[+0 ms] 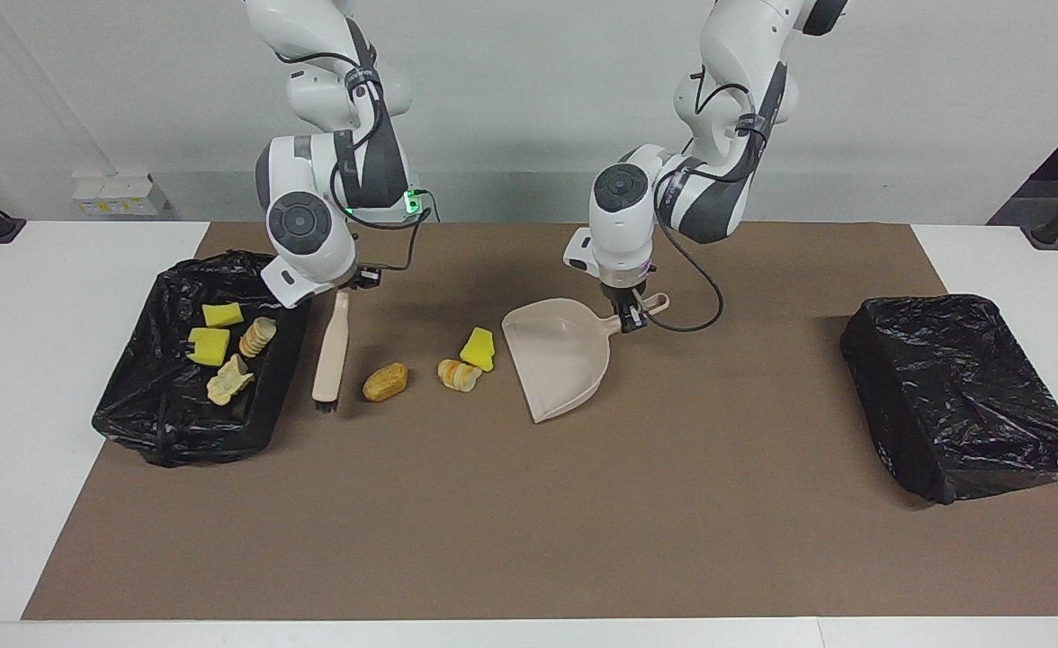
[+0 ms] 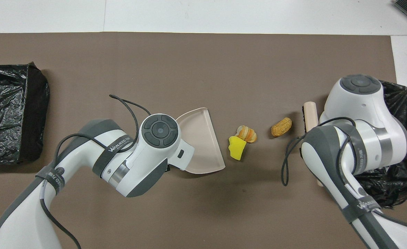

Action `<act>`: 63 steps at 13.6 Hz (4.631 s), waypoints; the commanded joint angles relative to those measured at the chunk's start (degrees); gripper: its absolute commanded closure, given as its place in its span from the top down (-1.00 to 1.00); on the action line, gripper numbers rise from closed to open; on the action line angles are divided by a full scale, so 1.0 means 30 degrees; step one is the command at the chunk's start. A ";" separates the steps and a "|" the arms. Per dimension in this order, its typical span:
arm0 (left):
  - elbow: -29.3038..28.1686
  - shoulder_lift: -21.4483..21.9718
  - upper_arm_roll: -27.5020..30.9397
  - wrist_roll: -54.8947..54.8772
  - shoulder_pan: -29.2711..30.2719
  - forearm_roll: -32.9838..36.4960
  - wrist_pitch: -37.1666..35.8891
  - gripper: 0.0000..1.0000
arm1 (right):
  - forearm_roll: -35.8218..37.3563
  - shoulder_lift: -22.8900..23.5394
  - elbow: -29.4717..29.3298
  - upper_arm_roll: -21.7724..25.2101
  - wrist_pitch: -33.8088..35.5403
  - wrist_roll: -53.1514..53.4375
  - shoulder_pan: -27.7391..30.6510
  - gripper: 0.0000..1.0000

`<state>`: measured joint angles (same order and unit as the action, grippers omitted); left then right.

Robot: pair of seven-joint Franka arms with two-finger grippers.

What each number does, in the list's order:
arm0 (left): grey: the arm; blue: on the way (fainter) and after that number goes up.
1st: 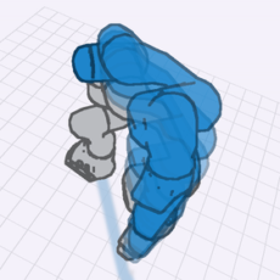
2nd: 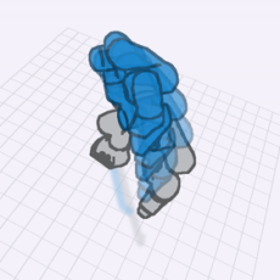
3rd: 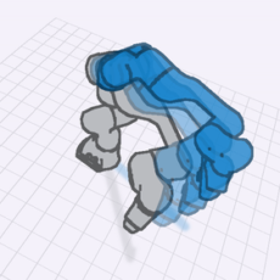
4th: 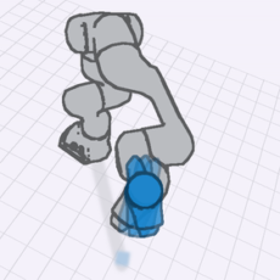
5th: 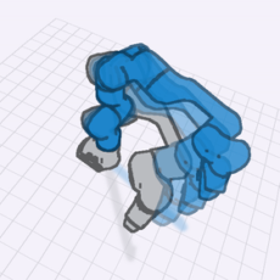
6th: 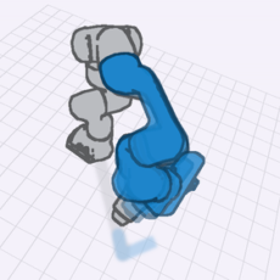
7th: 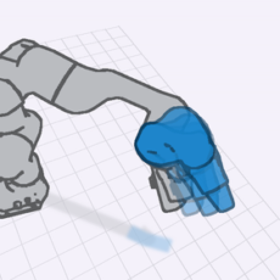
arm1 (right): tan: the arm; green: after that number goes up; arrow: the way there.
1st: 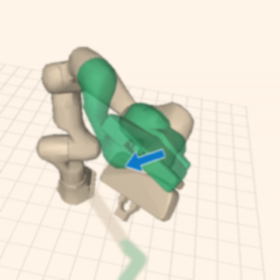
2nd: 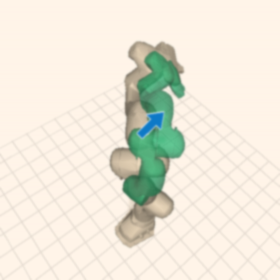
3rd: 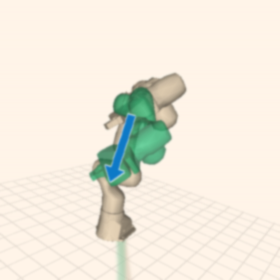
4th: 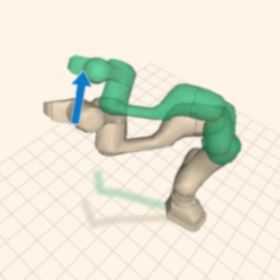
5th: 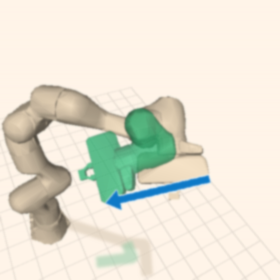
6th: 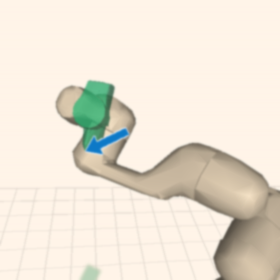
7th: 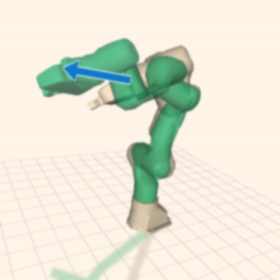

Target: Sweep and dump trash in bin

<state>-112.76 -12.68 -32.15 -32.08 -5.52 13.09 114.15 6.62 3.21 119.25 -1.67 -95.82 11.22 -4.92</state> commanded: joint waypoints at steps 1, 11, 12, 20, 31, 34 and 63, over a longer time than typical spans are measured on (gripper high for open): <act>-0.0501 0.0564 0.0139 0.0674 -0.0122 -0.0028 0.0124 -1.00 | 0.0516 -0.1921 0.2757 -0.0351 -0.1398 -0.0491 -0.0494 -1.00; -0.0560 0.0711 0.0139 0.0880 -0.0210 -0.0028 -0.0548 -1.00 | -0.4046 0.2090 0.0624 -0.0439 -0.4121 0.5396 -0.6296 -1.00; -0.0530 0.0682 0.0139 0.0880 -0.0239 -0.0028 -0.0666 -1.00 | -0.4924 0.2354 0.0360 -0.0439 -0.4413 0.5545 -0.6792 -1.00; -0.0618 0.0740 0.0139 0.0647 -0.0152 -0.0028 -0.0462 -1.00 | -0.9326 0.2737 -0.0783 -0.1142 -0.6465 0.1127 -0.8318 -1.00; -0.0912 0.1118 0.0519 -0.3504 0.0316 -0.0028 0.0299 -1.00 | -0.6812 -0.0074 -0.2013 -0.0879 0.0059 0.0565 -0.5364 -1.00; -0.1028 0.2814 0.2126 -0.6460 0.0171 -0.1487 0.0066 -1.00 | -0.5114 -0.0133 -0.3039 -0.0762 0.1877 0.0421 -0.4515 -1.00; 0.9228 -0.0813 1.8538 -2.4872 0.3219 0.0345 0.0855 -1.00 | -1.0675 0.0598 0.2057 -0.1231 -0.5912 0.9355 -1.4677 -1.00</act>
<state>-86.04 -13.88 23.04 -106.50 4.71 10.35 115.44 -23.98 5.25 125.29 -5.52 -112.85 38.13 -48.68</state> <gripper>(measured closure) 0.683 0.736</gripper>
